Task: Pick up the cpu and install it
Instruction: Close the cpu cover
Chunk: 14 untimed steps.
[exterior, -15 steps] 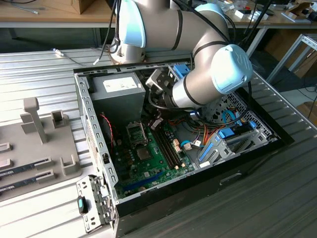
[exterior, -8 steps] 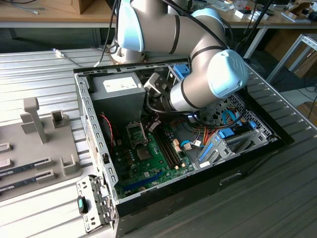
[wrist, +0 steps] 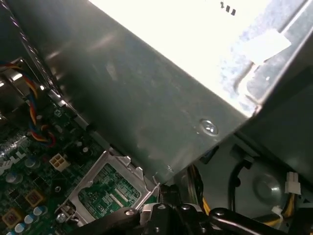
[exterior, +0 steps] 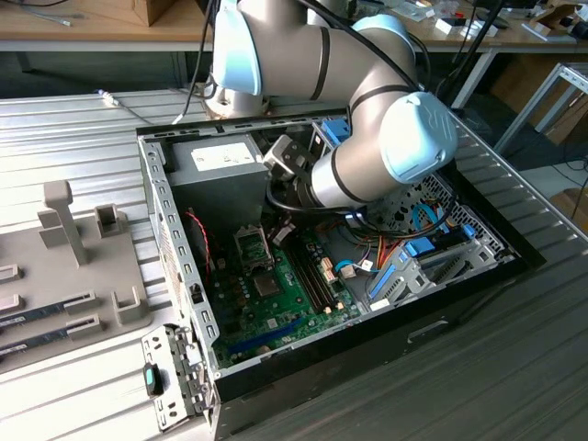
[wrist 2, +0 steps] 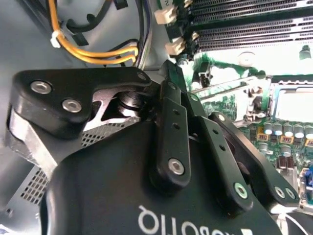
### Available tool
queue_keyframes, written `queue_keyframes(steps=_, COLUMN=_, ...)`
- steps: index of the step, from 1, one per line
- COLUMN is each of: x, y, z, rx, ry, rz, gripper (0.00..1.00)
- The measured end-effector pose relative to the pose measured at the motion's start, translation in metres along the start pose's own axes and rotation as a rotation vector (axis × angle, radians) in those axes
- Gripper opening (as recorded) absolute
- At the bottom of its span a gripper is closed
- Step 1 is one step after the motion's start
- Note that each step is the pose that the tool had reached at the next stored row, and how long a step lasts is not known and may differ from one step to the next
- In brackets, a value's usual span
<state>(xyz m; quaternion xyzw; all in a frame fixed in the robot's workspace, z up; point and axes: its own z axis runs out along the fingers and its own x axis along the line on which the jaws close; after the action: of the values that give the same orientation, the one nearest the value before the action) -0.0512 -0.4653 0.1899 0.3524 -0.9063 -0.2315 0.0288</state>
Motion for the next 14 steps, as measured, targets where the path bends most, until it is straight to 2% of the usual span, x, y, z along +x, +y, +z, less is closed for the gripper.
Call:
queue_keyframes(steps=2, x=-0.0007, y=0.0031, z=-0.0064, rx=-0.0013, ry=-0.0021, rz=-0.001, gripper=0.11)
queue_keyframes(steps=4, x=-0.0011, y=0.0044, z=-0.0089, rx=-0.0026, ry=-0.0032, rz=-0.001, gripper=0.11)
queue_keyframes(steps=10, x=0.0, y=0.004, z=-0.0094, rx=-0.0091, ry=-0.0086, rz=-0.003, gripper=0.11)
queue_keyframes(steps=14, x=0.0038, y=0.0057, z=-0.009, rx=-0.0114, ry=-0.0102, rz=-0.004, gripper=0.11)
